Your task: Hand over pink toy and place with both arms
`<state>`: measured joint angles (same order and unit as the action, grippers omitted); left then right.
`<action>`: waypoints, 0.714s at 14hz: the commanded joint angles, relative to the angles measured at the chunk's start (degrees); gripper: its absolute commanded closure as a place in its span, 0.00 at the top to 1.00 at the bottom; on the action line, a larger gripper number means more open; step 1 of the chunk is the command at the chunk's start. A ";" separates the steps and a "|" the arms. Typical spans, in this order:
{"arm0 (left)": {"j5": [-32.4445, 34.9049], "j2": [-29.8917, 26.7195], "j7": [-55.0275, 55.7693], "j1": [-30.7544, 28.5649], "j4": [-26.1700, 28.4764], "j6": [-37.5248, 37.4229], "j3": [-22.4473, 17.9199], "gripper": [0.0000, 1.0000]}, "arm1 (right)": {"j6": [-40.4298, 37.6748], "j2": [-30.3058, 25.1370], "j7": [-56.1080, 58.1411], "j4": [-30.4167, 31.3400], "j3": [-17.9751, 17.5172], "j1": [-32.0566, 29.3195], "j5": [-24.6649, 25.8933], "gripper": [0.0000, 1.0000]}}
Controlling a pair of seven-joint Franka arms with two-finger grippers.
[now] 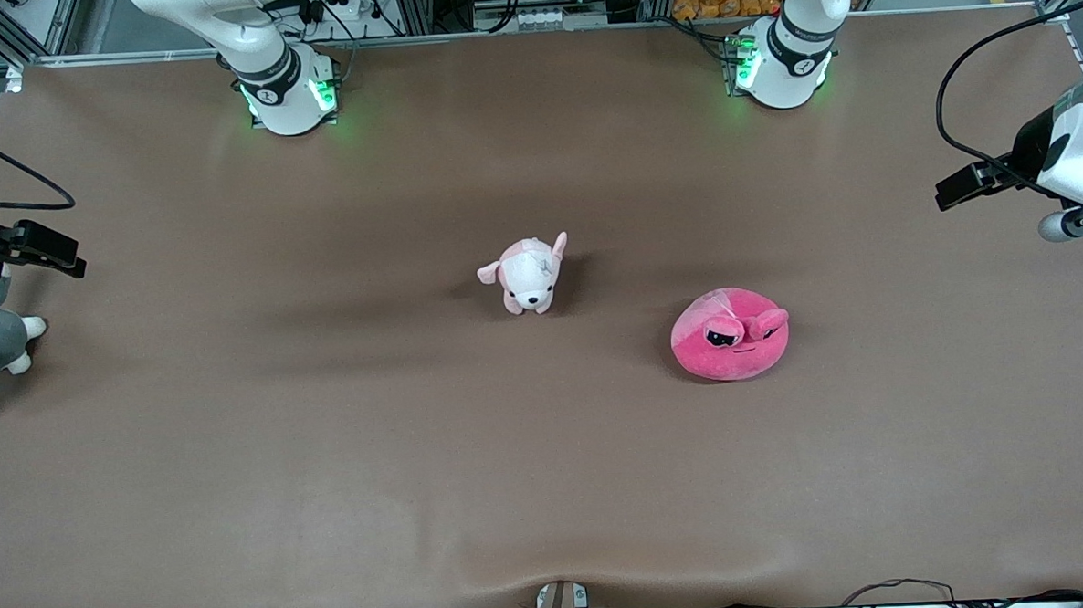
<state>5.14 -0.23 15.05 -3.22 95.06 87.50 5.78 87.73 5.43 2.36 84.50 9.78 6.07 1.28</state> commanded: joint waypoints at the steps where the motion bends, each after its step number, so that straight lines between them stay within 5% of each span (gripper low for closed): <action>1: 1.10 1.20 1.03 0.24 -2.50 -1.10 0.29 1.00 | -0.37 0.72 -0.69 -1.45 -0.37 -0.62 -0.05 1.00; 10: 0.75 2.08 4.18 -0.12 -3.74 -1.19 0.29 1.00 | -0.28 0.72 -0.69 -1.53 -0.37 -0.79 -0.05 1.00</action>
<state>5.14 0.99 16.67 -3.17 93.08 87.50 5.78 87.78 5.44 2.36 84.47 9.78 5.85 1.28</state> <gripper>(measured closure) 0.000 0.000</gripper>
